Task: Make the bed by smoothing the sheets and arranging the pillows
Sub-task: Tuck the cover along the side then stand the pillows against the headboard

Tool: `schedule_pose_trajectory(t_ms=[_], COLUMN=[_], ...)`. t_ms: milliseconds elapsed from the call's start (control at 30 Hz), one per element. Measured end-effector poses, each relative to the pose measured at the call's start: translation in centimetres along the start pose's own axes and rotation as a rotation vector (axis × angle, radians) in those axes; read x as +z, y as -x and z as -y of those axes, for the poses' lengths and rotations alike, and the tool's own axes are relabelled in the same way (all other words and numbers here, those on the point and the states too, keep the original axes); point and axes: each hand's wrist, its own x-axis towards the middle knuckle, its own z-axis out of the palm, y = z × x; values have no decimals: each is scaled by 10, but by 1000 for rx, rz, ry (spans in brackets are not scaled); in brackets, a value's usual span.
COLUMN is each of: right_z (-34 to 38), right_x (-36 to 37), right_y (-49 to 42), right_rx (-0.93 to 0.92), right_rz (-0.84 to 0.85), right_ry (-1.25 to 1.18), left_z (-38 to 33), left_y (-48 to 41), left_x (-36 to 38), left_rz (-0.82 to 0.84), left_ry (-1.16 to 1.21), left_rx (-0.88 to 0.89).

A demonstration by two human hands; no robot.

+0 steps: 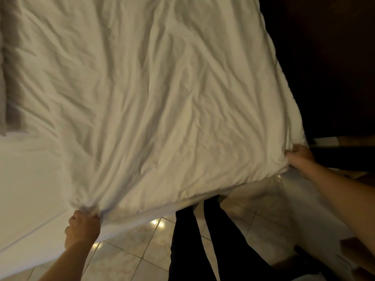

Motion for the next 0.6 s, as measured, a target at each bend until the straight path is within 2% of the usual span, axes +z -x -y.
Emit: schedule_pose_trajectory(t_ms=[133,200,267,400,500,600], right_z=[-6,-2,2,0,3,9], right_x=[-5,-15,-27,-38,-30,-21], right_y=[0,3,7,8,6,8], right_rx=[-86,-131,-161,-328,-412,-501], right_rz=[20,-100,-291,-505,-525,-471], right_ry=[68,262,457,583,644,612], left_z=[-23,-33,-40,-48,-53,-57], left_y=[11,20,26,39,45,53], left_x=[-2,-7,-10,-12,-9,-7], left_rz=[34,32,30,28,10,6], left_ry=[6,30,31,26,40,38], left_rx=[-16,-35,-35,-33,-27,-28])
